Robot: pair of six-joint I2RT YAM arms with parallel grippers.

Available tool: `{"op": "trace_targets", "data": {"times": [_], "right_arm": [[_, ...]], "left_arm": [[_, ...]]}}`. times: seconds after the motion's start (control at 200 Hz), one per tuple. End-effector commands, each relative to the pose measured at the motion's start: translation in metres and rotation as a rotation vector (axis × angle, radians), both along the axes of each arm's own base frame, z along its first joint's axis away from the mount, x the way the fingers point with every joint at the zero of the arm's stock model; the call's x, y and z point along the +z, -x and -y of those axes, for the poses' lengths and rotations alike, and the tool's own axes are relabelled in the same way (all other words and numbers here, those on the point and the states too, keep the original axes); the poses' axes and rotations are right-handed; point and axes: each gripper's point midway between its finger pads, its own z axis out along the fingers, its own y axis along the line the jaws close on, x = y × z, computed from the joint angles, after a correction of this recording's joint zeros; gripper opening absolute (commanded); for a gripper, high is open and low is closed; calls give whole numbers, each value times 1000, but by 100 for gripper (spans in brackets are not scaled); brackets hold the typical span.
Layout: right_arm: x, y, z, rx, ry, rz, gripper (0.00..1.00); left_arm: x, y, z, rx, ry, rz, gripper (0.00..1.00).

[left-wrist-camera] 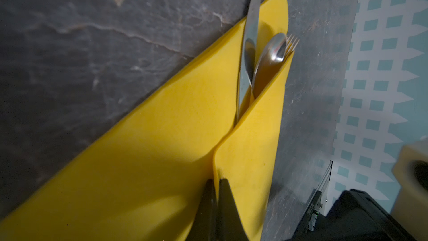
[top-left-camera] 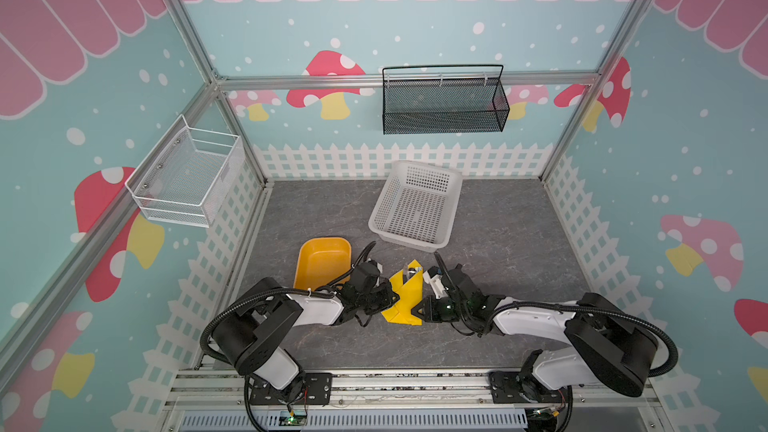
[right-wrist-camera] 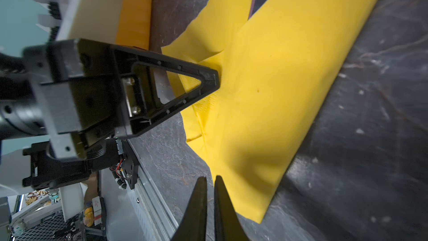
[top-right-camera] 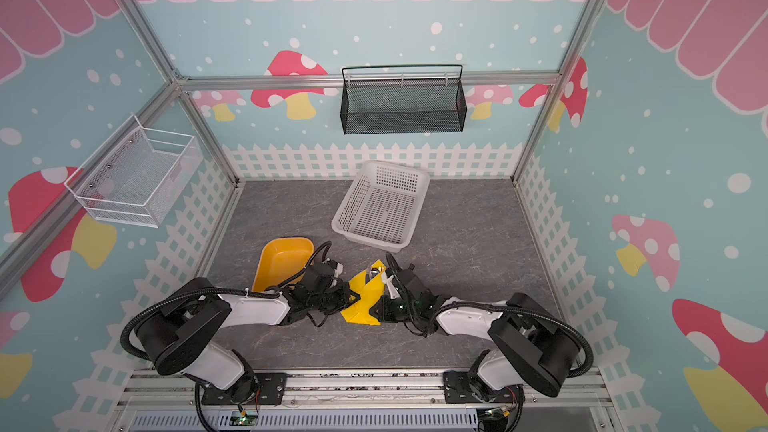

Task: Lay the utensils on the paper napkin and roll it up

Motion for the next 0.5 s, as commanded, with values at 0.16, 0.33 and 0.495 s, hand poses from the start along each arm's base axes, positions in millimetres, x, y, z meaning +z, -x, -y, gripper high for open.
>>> {"op": "trace_targets", "data": {"times": [0.16, 0.33, 0.495], "right_arm": [[-9, 3, -18, 66, 46, -12, 12], [-19, 0, -18, 56, 100, -25, 10], [-26, 3, -18, 64, 114, -45, 10]], "left_arm": [[-4, 3, -8, 17, -20, -19, 5], [-5, 3, -7, 14, -22, -24, 5], [-6, 4, -8, 11, -33, -26, 5]]}}
